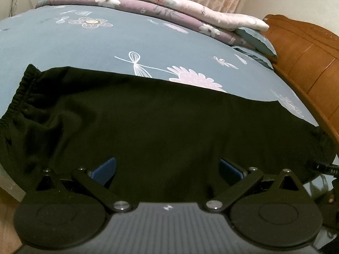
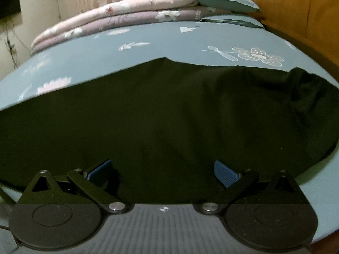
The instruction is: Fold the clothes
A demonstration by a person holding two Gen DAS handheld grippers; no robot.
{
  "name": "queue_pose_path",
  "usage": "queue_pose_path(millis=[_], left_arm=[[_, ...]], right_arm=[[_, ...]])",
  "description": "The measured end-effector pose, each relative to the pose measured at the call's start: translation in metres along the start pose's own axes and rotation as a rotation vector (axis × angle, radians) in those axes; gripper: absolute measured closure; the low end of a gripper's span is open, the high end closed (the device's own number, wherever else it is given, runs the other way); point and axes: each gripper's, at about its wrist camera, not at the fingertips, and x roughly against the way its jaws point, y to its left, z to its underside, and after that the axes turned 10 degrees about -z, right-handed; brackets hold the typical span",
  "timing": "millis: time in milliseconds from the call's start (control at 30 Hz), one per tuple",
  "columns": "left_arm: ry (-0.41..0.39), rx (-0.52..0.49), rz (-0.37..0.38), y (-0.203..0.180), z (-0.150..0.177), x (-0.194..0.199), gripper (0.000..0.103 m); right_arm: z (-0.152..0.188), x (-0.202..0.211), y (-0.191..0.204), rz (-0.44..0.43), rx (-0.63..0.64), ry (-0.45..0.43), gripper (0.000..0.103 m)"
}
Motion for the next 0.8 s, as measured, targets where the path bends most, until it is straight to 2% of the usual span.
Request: queue_pose_path(millis=[100, 167, 233, 367, 500, 667, 800], left_arm=[[0.0, -0.051, -0.012, -0.005, 0.001, 0.0, 0.001], [0.001, -0.076, -0.016, -0.006, 0.002, -0.001, 0.001], [0.004, -0.076, -0.015, -0.006, 0.001, -0.001, 0.001], [0.015, -0.036, 0.004, -0.001, -0.003, -0.001, 0.001], [0.019, -0.039, 0.0, -0.002, -0.003, -0.001, 0.001], [0.027, -0.019, -0.009, -0.003, -0.005, -0.003, 0.001], [0.03, -0.002, -0.005, -0.001, -0.007, -0.003, 0.001]], right_arm=[[-0.006, -0.001, 0.002, 0.018, 0.008, 0.025, 0.0], [-0.013, 0.005, -0.007, -0.03, -0.032, 0.01, 0.0], [-0.026, 0.01, -0.019, -0.07, -0.067, -0.037, 0.0], [-0.062, 0.015, -0.051, -0.056, -0.095, -0.17, 0.0], [-0.102, -0.001, -0.096, -0.104, -0.205, -0.213, 0.0], [-0.133, -0.037, -0.141, -0.196, -0.338, -0.159, 0.0], [-0.133, -0.057, -0.167, -0.179, -0.405, -0.111, 0.0]])
